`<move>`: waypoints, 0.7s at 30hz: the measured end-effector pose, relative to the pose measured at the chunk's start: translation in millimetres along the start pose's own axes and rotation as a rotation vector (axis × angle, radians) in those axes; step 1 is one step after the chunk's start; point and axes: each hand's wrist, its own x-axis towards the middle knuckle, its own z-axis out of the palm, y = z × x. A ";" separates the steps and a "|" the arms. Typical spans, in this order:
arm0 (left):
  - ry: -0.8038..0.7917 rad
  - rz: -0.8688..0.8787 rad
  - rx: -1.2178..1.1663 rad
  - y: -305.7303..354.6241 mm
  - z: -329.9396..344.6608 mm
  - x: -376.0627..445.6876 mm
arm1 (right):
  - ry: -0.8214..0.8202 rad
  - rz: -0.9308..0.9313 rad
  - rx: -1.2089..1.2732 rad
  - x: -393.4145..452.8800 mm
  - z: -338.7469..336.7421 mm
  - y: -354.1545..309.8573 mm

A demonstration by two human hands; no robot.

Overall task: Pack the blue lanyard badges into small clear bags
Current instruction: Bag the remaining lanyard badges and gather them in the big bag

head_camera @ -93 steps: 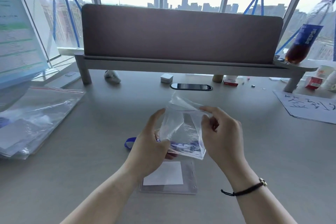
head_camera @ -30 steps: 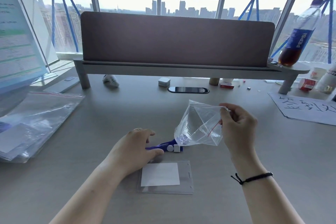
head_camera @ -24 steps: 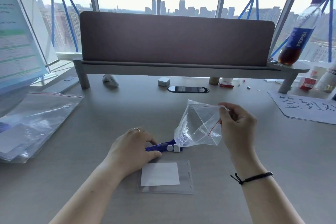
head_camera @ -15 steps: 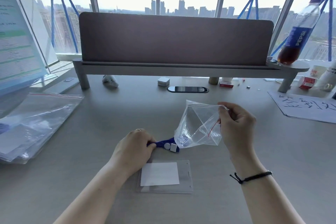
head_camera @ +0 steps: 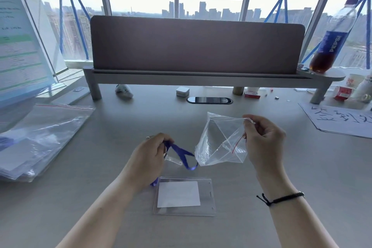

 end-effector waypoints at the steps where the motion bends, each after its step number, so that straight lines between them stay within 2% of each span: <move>1: 0.016 -0.004 -0.042 1.1 -0.1 0.2 | 0.002 -0.001 0.001 0.2 0.1 0.3; 5: 0.094 -0.045 -0.228 4.2 -1.2 3.6 | 0.002 -0.012 -0.001 0.6 0.5 0.7; 7: 0.122 -0.129 -0.546 9.8 -3.4 5.2 | 0.001 -0.017 0.002 0.6 0.7 1.3; 9: 0.076 -0.256 -0.896 16.8 -5.7 3.7 | -0.003 -0.018 0.002 0.3 0.6 2.0; 11: 0.023 -0.341 -1.085 22.3 -6.0 0.3 | -0.017 -0.014 0.007 -0.2 0.6 1.9; 18: -0.071 -0.561 -1.285 27.7 1.5 -4.4 | -0.016 -0.021 0.000 -0.7 0.8 1.8; 21: -0.030 -0.631 -1.261 27.7 3.9 -4.4 | -0.022 -0.018 0.002 -1.0 1.2 2.7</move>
